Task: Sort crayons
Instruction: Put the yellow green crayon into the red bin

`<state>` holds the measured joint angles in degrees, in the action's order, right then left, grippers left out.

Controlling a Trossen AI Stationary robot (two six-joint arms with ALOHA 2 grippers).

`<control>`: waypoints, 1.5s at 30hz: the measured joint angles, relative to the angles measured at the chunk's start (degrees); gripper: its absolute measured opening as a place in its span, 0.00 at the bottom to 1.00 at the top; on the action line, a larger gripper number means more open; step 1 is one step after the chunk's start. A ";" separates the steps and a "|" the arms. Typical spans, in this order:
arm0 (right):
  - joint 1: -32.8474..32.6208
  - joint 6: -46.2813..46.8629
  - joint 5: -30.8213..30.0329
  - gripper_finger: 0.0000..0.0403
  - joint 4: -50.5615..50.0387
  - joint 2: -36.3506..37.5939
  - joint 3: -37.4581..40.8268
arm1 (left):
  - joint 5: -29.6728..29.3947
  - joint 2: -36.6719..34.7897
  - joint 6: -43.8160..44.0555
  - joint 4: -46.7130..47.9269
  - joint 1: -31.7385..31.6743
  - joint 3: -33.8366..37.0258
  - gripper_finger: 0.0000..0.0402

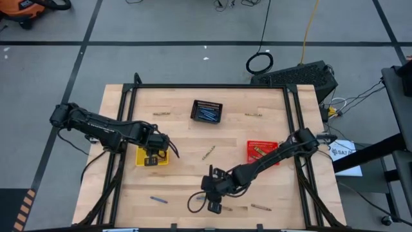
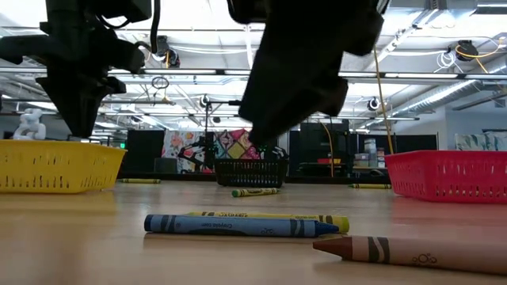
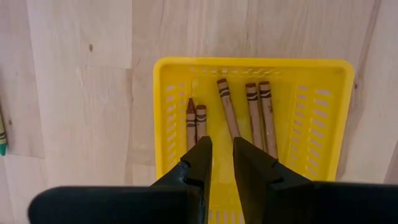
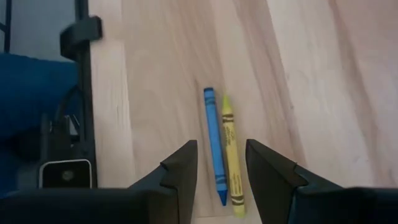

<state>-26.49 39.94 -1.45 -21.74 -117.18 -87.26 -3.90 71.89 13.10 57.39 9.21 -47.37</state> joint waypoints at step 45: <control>0.58 1.72 -4.36 0.29 -7.42 -4.90 -0.11 | 0.02 0.01 0.00 -1.55 0.02 0.00 0.15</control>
<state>-25.91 41.65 -5.81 -29.16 -122.08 -87.37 -3.88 71.90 13.10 55.83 9.23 -47.37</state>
